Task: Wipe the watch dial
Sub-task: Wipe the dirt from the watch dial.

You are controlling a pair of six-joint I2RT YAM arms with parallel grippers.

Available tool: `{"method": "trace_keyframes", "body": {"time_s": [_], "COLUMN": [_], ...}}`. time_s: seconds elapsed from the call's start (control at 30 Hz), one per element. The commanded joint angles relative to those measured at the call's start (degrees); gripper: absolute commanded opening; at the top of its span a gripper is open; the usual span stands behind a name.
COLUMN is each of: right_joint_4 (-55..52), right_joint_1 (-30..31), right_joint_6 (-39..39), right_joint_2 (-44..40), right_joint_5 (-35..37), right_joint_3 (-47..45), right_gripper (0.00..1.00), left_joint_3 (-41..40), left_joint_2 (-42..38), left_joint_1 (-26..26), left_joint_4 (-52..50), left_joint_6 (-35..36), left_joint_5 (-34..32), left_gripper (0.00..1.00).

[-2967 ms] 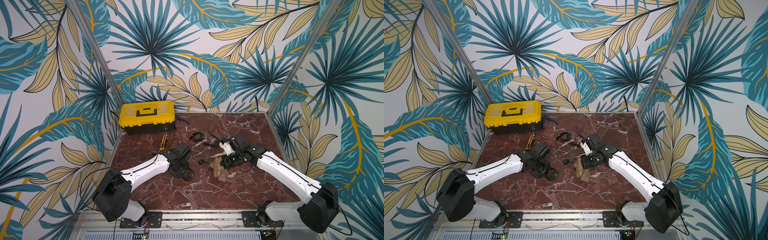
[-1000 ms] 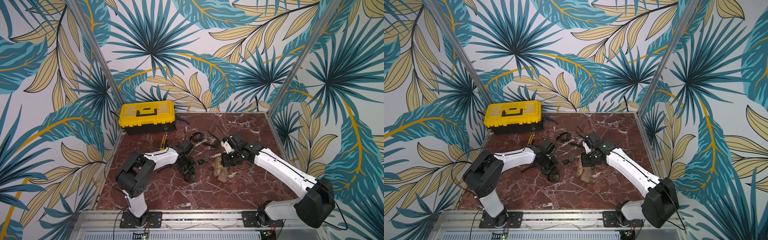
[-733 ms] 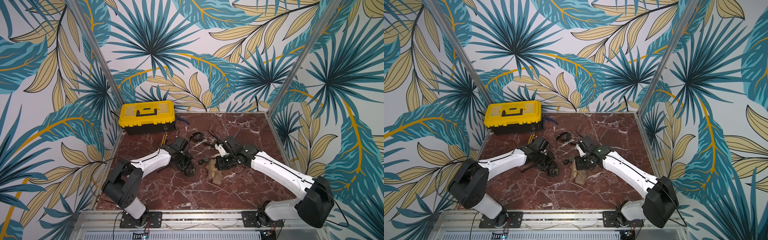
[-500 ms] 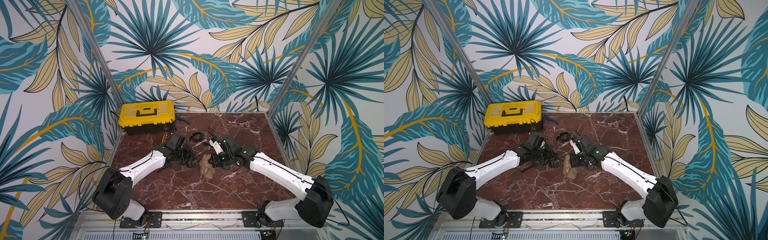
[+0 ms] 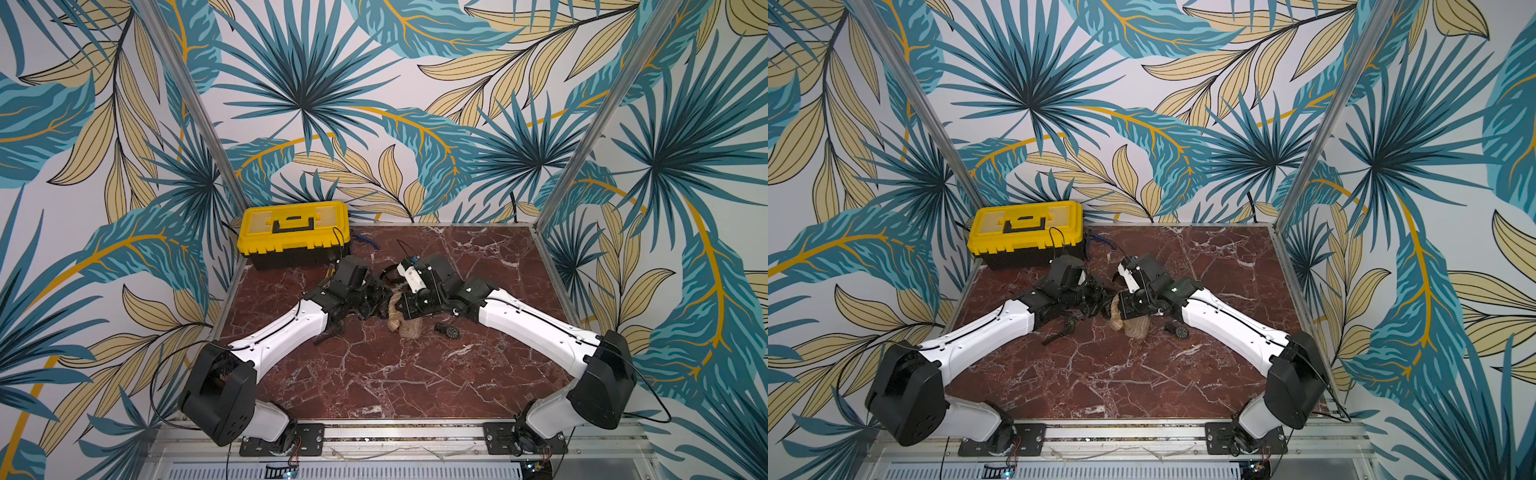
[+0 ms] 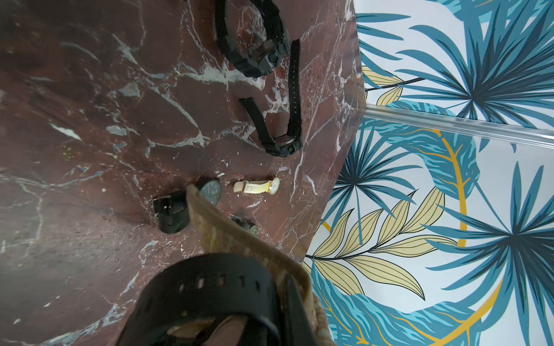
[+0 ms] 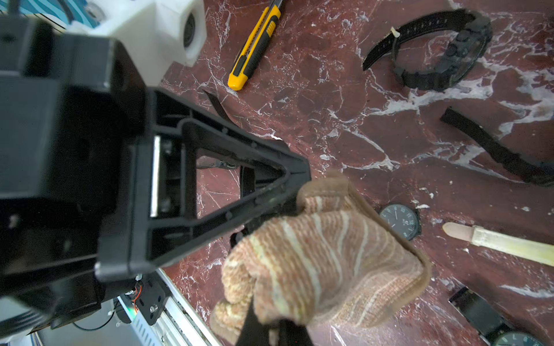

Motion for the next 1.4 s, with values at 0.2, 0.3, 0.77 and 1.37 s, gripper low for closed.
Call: {"method": "trace_keyframes", "body": {"time_s": [0.2, 0.3, 0.77, 1.37], "right_joint_4": [-2.41, -2.46, 1.87, -0.96], "right_joint_1": [0.33, 1.3, 2.08, 6.18], "right_joint_6": [0.38, 0.22, 2.51, 3.42], "right_joint_2": [3.83, 3.87, -1.92, -0.27], "right_joint_5": [6.85, 3.88, 9.85, -1.29], "right_joint_3": [1.91, 2.44, 3.49, -1.19], "right_gripper": [0.0, 0.0, 0.0, 0.0], "left_joint_3": [5.84, 5.91, 3.47, 7.96], "left_joint_2": [-1.87, -1.74, -0.04, 1.24], "left_joint_1": [-0.14, -0.18, -4.65, -4.33], "left_joint_4": [3.76, 3.81, 3.8, 3.81], "left_joint_6": [-0.83, -0.96, -1.27, -0.78], "left_joint_5": [2.53, 2.36, 1.76, 0.71], "left_gripper": [0.0, 0.0, 0.0, 0.0]}}
